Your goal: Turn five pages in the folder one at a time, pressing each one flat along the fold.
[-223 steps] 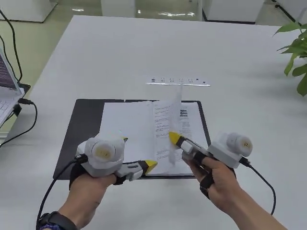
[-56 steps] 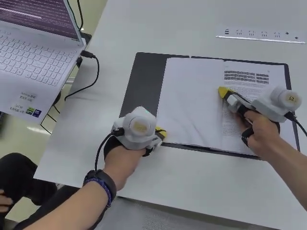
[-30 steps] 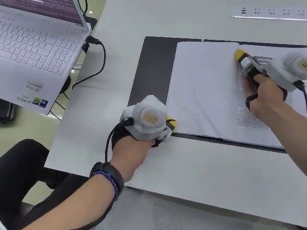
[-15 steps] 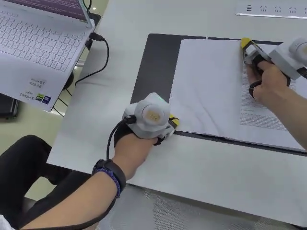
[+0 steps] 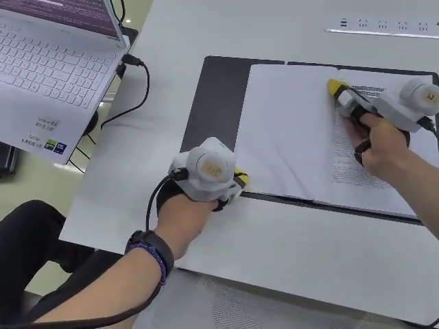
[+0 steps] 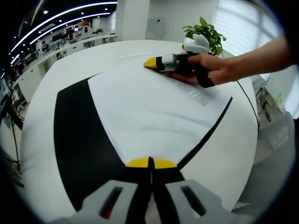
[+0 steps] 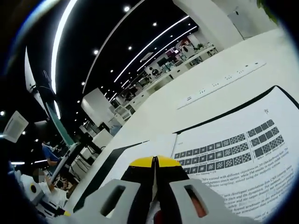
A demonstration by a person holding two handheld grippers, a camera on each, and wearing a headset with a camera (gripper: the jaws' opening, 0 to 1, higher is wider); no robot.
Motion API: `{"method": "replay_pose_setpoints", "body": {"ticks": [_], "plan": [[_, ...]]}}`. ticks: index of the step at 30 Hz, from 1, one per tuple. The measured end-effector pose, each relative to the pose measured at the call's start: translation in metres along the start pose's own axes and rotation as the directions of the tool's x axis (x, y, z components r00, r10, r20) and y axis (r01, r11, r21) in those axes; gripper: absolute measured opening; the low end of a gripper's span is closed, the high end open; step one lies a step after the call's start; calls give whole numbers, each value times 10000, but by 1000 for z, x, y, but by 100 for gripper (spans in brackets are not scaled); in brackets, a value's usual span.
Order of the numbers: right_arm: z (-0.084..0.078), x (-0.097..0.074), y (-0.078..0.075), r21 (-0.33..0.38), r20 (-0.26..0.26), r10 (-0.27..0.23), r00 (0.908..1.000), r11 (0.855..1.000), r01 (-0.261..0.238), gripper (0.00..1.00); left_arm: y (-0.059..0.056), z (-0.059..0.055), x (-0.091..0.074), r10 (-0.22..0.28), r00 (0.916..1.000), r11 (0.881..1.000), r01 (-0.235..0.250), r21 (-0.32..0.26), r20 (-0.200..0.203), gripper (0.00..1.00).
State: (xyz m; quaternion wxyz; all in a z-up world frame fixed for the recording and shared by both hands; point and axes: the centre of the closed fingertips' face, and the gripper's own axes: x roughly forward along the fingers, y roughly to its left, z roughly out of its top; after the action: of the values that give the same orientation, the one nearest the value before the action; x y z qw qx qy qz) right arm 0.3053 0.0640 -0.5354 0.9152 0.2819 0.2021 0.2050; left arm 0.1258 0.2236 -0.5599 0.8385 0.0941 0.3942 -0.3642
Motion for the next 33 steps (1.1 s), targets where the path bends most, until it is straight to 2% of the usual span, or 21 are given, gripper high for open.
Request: {"method": "replay_pose_setpoints", "body": {"ticks": [6,12,24,33], "plan": [[-19,-31,16,185,-167,533,9984,9984,-530,0,0,0,0,22,10000,10000,-21,-10,81,0],[-40,-62,34,-258,-216,946,9953,9951,-951,0,0,0,0,-62,10000,10000,61,26,42,0],[-56,-85,48,-236,-447,1007,9939,9945,-1018,0,1,0,1,-75,9999,9999,74,98,83,0],[-74,-108,58,-391,-708,1117,9912,9926,-1147,0,0,0,0,15,9999,9998,-17,183,130,0]]}}
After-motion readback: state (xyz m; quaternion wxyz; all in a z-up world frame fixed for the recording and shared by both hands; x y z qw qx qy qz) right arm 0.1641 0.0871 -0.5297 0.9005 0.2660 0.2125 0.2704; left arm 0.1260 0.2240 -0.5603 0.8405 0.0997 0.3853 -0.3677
